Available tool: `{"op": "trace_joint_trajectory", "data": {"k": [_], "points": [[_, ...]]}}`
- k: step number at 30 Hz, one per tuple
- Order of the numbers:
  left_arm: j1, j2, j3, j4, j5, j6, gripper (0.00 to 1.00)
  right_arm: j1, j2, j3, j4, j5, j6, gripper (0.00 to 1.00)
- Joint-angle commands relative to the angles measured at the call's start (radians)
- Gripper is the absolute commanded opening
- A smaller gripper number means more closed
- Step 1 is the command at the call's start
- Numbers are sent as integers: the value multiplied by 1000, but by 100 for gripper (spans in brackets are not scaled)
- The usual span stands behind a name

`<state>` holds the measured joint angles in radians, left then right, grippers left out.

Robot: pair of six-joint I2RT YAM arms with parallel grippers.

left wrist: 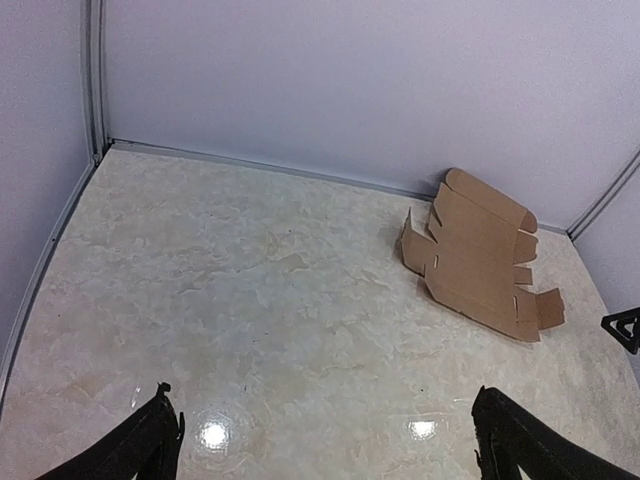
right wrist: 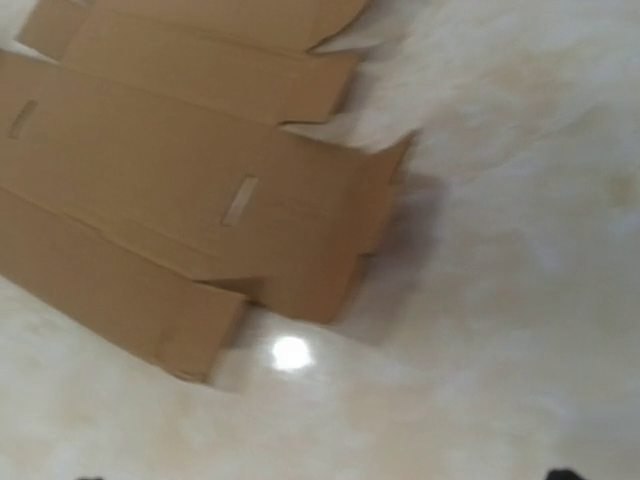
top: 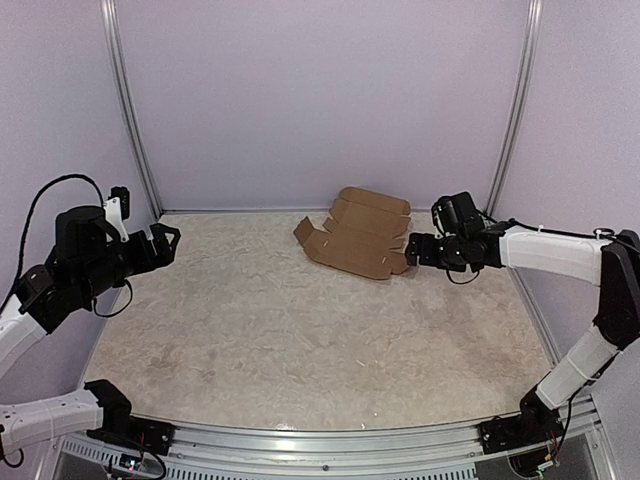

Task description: Fold the paper box

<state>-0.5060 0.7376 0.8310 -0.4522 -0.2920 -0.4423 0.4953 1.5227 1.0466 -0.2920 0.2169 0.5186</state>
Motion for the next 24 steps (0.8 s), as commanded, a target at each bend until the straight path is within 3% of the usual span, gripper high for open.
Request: {"op": "trace_joint_trajectory", "data": {"k": [1, 11, 17, 24], "points": [[-6, -26, -21, -26, 7, -13, 99, -20, 66, 18, 134, -146, 179, 93], [-6, -54, -34, -44, -5, -7, 99, -20, 167, -122, 470, -183, 530, 89], [-6, -46, -42, -37, 7, -8, 99, -29, 219, -104, 462, -124, 539, 87], [-6, -32, -38, -34, 7, -6, 99, -72, 302, -65, 470, -120, 528, 77]]}}
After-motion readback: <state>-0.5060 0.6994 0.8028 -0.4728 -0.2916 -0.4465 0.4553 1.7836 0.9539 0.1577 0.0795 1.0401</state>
